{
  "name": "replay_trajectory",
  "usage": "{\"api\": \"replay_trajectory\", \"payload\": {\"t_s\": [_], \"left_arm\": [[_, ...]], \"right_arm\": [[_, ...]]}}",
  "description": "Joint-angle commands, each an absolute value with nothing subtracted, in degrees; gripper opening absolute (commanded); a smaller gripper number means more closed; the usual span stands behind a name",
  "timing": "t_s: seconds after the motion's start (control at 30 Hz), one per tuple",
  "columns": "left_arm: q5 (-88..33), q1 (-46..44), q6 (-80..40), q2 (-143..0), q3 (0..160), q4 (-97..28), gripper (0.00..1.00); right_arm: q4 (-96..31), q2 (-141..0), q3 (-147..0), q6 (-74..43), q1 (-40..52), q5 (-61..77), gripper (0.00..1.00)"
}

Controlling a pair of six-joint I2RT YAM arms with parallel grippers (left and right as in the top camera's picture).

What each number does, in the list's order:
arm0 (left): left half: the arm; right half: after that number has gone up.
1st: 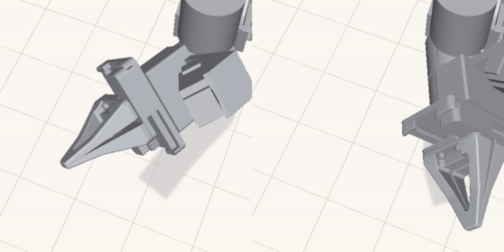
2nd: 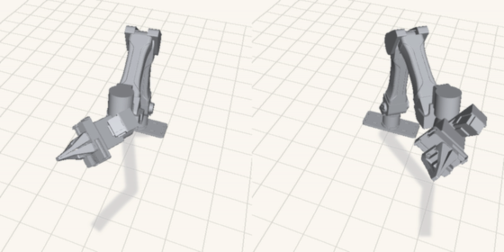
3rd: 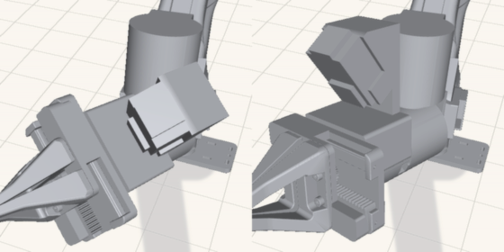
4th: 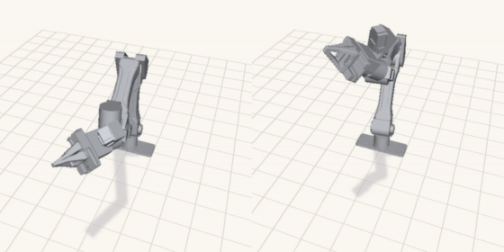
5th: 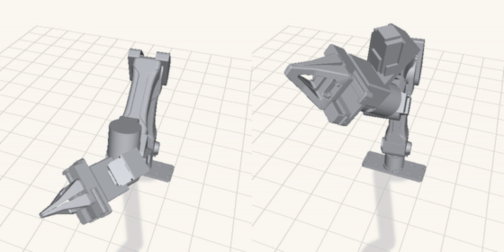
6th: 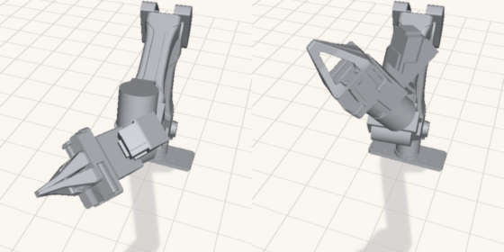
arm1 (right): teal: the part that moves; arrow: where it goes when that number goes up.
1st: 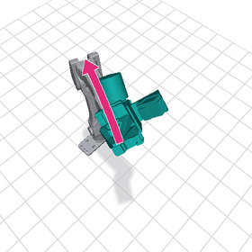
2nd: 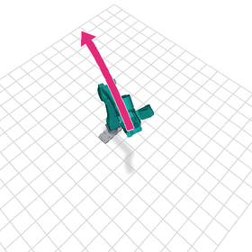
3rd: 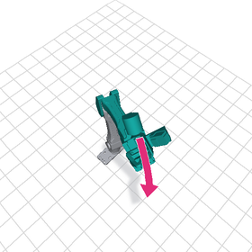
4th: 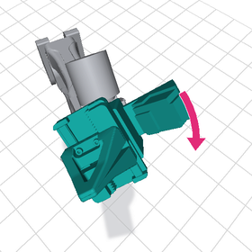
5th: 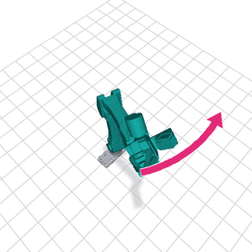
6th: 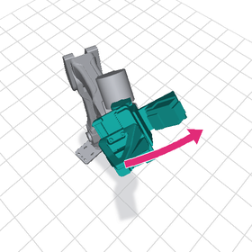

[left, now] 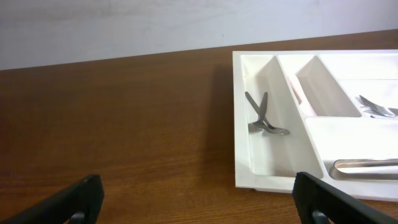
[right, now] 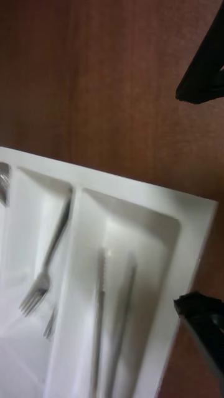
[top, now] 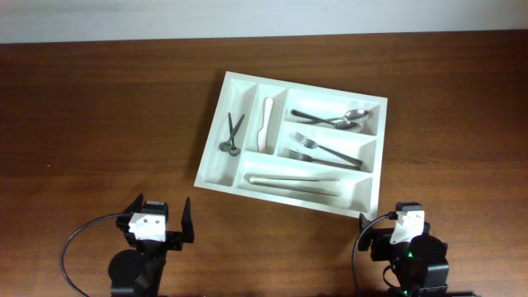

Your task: Pack container

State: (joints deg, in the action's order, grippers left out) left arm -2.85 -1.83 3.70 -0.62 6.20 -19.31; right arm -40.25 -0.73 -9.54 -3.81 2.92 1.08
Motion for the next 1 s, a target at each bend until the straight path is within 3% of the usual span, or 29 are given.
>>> {"api": "replay_trajectory", "payload": {"t_s": [0.0,0.1,0.23,0.97], "left_arm": [[-3.7,-1.5,4.8,-0.3,5.9,-19.2,0.99],[-3.7,-1.5,4.8,-0.3,5.9,-19.2,0.99],[-3.7,-1.5,4.8,-0.3,5.9,-19.2,0.99],[-3.7,-1.5,4.8,-0.3,5.9,-19.1,0.99]], "right_arm": [[-31.9,-0.2,-8.8,-3.2,2.5,-3.2,0.99],[-16.1,-0.2,-6.4,-3.2,2.5,-4.8,0.99],[-5.1,-0.2,-0.7,-3.4,2.6,-3.5,0.99],[-4.3,-0.2,-0.3,-3.4,2.6,-3.5,0.99]]}}
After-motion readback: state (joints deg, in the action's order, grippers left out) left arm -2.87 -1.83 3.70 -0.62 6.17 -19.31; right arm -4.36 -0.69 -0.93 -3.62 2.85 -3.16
